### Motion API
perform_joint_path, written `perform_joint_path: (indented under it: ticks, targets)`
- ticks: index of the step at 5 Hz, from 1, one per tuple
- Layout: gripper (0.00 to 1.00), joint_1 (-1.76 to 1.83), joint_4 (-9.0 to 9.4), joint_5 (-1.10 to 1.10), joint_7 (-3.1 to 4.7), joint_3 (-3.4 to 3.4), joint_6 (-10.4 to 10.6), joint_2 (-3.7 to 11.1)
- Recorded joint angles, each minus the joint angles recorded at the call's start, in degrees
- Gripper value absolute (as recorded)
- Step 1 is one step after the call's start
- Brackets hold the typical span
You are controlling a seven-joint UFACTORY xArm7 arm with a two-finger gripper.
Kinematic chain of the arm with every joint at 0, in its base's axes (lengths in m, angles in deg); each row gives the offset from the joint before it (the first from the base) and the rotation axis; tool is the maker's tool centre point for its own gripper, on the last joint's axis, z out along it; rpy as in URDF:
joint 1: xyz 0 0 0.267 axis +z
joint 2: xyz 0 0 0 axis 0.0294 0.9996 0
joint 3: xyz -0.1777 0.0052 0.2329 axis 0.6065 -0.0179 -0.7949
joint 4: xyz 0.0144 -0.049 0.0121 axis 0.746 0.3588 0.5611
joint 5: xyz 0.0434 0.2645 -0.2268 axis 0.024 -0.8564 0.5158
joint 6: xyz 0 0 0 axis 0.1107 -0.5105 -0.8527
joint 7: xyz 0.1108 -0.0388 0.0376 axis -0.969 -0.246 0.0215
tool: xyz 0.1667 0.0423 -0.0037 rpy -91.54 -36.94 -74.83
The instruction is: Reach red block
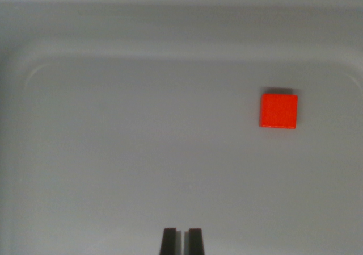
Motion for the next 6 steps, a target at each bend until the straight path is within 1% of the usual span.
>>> perform_joint_path:
  ticks: [1, 2, 3, 4, 5, 6]
  targets:
    - [0.00, -0.39, 0.32, -0.05, 0.42, 0.15, 1.88, 1.70]
    - [0.00, -0.39, 0.32, -0.05, 0.42, 0.15, 1.88, 1.70]
    - [0.00, -0.80, 0.67, -0.11, 0.86, 0.32, 3.91, 3.53]
    - [0.00, -0.80, 0.67, -0.11, 0.86, 0.32, 3.91, 3.53]
    - [0.00, -1.28, 1.08, -0.17, 1.38, 0.51, 6.25, 5.65]
    - [0.00, -1.28, 1.08, -0.17, 1.38, 0.51, 6.25, 5.65]
